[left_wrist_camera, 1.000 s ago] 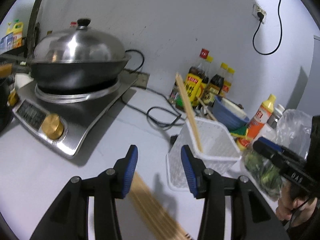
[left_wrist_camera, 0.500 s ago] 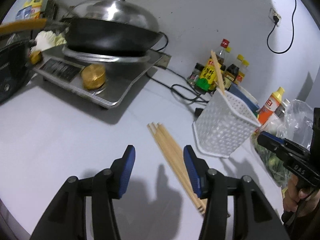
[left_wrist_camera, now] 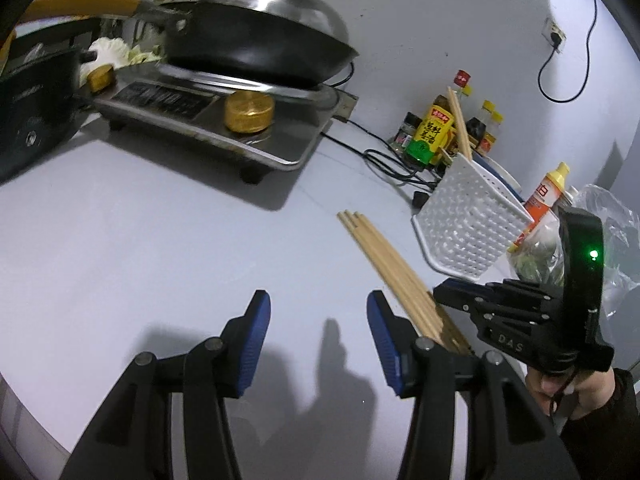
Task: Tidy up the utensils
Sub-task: 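Grasp a chopstick with the right tool while the left tool grasps another chopstick, then lower the right tool's chopstick into the white holder and open it, then lower the left tool's chopstick into the white holder and open it, then move both tools back over the remaining chopsticks on the counter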
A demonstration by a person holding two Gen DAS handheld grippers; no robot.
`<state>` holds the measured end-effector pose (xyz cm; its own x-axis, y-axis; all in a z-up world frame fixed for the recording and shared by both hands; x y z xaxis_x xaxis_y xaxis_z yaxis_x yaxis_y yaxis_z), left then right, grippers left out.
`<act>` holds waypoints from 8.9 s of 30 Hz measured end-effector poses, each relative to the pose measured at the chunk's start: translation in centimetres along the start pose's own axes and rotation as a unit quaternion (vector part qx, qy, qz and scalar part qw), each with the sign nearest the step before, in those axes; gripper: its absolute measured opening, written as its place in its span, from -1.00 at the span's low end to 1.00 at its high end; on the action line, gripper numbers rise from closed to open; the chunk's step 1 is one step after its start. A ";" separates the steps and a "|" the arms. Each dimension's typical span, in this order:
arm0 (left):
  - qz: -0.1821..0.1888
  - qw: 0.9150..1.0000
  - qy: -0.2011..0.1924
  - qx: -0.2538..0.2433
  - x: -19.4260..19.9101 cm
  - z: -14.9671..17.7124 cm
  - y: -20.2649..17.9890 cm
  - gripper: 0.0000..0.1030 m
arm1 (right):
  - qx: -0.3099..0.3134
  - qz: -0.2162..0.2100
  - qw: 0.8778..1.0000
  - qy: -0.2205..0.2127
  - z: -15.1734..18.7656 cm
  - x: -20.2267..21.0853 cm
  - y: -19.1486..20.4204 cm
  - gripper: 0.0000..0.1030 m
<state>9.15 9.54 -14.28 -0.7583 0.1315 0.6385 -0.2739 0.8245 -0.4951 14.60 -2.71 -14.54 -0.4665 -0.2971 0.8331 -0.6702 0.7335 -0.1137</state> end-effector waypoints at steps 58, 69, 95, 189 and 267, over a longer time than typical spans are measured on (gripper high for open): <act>-0.162 0.983 0.047 -0.074 -5.2 2.5 -6.4 0.15 | -0.014 -0.070 0.985 -0.158 3.7 10.1 -4.8 -0.89; -0.184 0.978 0.057 -0.081 -5.2 1.6 -3.8 -0.10 | -0.026 -0.061 0.982 -0.179 3.1 11.0 -4.7 -0.89; -0.062 0.994 0.019 -0.084 -0.9 -0.5 -4.1 -0.89 | -0.015 -0.019 0.979 -0.203 -4.4 14.1 -7.0 -0.89; 0.062 0.984 -0.080 -0.145 -5.2 -10.4 -25.4 -0.89 | -0.147 0.083 0.963 -0.209 2.7 9.8 -19.4 0.64; -0.018 0.998 -0.052 -0.008 1.4 -5.2 -2.6 0.09 | -0.109 0.100 0.982 -0.118 1.1 10.3 -8.4 0.64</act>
<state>11.87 10.43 -9.05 -0.8057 0.0449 0.5906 -0.2933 0.8361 -0.4636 14.77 -12.65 -5.61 -0.7151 -0.2477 0.6537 -0.4230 0.8978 -0.1226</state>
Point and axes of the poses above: each gripper's, at about its wrist camera, not at the fingertips, and x roughly against the way its jaws point, y to its left, z to its underside, the point moved 5 cm from there along -x, roughly the way its jaws point, and after that the axes turned 12 degrees about x, right-handed, at the moved point
